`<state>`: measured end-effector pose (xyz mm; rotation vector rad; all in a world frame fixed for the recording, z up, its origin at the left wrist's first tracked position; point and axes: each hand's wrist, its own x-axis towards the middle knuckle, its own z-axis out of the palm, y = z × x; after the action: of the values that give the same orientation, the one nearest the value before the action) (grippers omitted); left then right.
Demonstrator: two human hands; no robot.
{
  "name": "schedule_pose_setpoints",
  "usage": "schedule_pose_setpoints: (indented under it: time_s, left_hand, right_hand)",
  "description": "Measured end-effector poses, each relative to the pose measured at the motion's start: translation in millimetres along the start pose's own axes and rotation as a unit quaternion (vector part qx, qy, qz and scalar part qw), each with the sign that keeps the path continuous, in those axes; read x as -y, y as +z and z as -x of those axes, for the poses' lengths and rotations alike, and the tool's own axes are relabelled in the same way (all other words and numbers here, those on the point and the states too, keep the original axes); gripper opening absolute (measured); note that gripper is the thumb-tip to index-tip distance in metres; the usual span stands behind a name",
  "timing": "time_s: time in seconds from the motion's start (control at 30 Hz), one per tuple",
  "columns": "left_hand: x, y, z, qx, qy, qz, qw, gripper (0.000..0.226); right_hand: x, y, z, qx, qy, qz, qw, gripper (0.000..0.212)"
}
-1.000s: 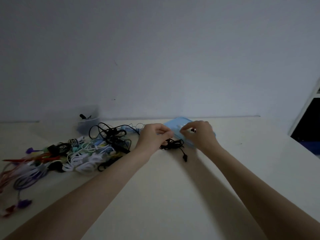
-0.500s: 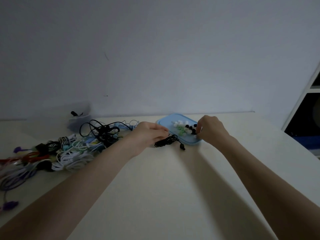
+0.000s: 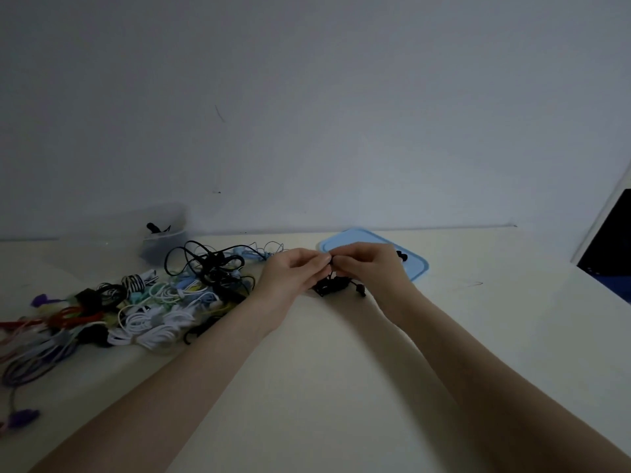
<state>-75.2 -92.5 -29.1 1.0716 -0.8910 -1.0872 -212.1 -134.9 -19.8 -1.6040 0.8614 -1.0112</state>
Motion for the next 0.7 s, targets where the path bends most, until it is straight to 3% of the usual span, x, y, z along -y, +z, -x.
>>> schedule_pose_setpoints:
  time_s: [0.13, 0.37, 0.7]
  left_hand:
    - [2.7, -5.4, -4.4, 0.015, 0.009, 0.004, 1.0, 0.014]
    - [4.1, -8.0, -1.5, -0.01, 0.091, -0.095, 0.991, 0.016]
    - [1.5, -7.5, 2.6, -0.012, 0.162, -0.202, 0.966, 0.017]
  right_hand:
    - [-9.9, 6.3, -3.9, -0.02, 0.014, -0.086, 0.996, 0.016]
    - [-15.5, 12.1, -2.5, -0.028, 0.029, -0.204, 0.978, 0.016]
    - [-8.9, 9.7, 2.8, -0.022, 0.029, -0.194, 0.98, 0.011]
